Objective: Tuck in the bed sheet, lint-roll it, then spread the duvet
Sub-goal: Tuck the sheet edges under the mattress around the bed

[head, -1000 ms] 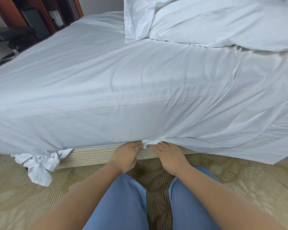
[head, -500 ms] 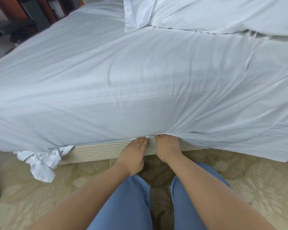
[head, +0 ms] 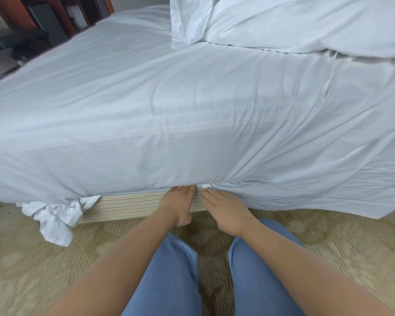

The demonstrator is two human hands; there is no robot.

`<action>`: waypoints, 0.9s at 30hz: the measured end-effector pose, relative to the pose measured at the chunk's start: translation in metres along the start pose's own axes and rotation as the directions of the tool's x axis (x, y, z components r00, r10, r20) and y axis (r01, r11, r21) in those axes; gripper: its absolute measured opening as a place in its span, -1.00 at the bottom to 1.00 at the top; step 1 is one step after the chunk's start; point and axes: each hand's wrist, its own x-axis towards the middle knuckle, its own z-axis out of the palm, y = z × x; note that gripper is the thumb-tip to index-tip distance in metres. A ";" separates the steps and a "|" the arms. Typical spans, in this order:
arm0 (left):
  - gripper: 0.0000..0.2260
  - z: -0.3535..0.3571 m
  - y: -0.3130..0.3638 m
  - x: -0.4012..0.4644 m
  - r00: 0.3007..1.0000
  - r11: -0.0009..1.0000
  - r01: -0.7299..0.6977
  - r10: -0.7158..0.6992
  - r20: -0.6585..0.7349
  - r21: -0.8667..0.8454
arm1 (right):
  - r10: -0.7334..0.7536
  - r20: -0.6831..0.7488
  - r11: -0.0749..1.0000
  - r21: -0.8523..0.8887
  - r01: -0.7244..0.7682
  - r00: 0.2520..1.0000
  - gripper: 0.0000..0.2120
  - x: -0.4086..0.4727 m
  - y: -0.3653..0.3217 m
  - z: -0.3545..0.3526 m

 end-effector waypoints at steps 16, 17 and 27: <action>-0.31 0.005 0.004 -0.013 0.996 0.998 -0.037 0.032 -0.084 -0.056 | 0.218 0.079 0.976 0.008 -0.220 0.973 -0.26 0.008 0.003 0.007; -0.32 0.004 0.005 -0.013 0.996 0.998 -0.039 0.034 -0.085 -0.055 | 0.243 0.055 0.969 0.021 -0.244 0.969 -0.25 0.010 0.003 0.008; -0.30 0.004 0.001 -0.010 0.992 0.989 -0.119 0.114 -0.060 -0.091 | 0.403 0.020 0.909 0.105 -0.403 0.915 -0.45 0.021 0.024 0.012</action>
